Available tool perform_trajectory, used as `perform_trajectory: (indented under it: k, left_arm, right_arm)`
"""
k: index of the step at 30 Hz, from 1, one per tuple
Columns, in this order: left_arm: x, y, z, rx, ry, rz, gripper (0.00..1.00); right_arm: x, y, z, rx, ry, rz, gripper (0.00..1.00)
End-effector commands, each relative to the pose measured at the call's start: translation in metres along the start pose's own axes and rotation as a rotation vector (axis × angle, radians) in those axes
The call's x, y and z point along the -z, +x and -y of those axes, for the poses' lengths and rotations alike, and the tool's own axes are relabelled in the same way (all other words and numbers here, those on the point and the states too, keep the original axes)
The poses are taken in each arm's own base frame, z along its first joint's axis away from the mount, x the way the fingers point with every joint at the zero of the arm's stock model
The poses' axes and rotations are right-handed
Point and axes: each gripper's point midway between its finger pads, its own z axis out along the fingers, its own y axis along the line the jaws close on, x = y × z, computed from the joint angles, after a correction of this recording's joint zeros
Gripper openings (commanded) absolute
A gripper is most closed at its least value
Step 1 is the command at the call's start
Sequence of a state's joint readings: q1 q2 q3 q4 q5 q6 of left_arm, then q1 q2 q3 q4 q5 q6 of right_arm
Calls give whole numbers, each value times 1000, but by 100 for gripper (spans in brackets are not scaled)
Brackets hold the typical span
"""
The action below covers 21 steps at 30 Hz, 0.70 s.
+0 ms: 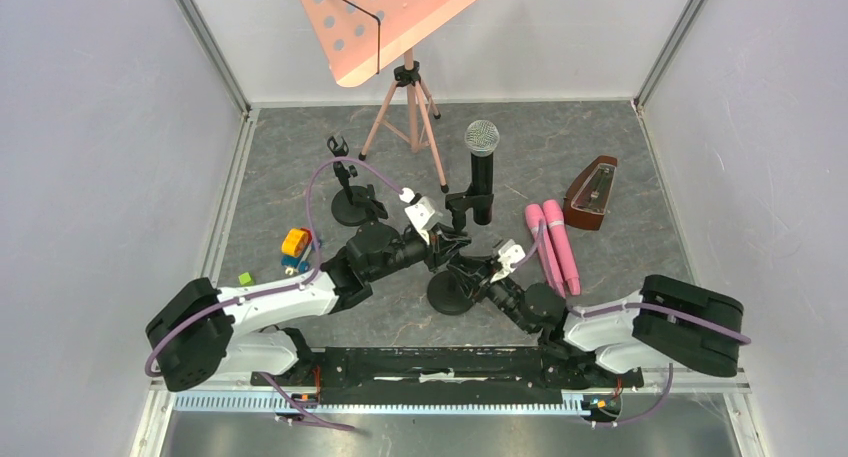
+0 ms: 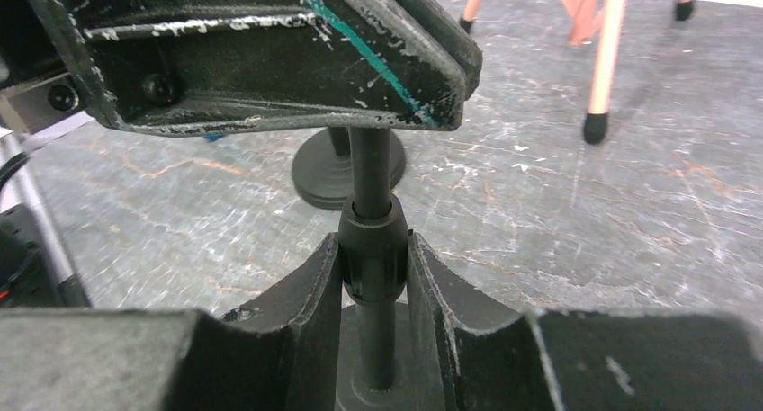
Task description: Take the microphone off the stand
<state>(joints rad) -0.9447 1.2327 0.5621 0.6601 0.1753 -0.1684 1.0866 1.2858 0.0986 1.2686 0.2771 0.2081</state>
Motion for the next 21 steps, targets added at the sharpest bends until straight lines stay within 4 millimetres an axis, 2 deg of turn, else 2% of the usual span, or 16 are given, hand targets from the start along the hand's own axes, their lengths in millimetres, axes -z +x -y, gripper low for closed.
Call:
perform_trajectory:
  k: [1,3,6,12,16,17,18,21]
  left_arm:
    - [1,-20,-1,36,-47,22,2]
    - [3,-19,-3,35,-64,17,2]
    - [6,-21,-4,31,-69,20,2]
    - [16,-26,3,-6,-36,32,2]
    - [16,-27,8,-14,-7,32,2]
    - [16,-27,10,-14,3,33,2]
    - [16,-26,11,-15,15,31,2]
    - [15,-25,17,-22,50,19,2]
  right_arm:
    - [-1,-50,37,35,364,195,0]
    - [-1,-55,30,92,405,196,0]
    - [-9,-52,18,122,407,180,3]
    - [-35,-28,-15,188,154,29,23]
    - [-36,-17,-32,131,-92,-30,33]
    - [-32,-13,-41,92,-211,-50,54]
    - [-26,-11,-54,71,-339,-65,66]
    - [-11,-13,-50,45,-421,-60,74]
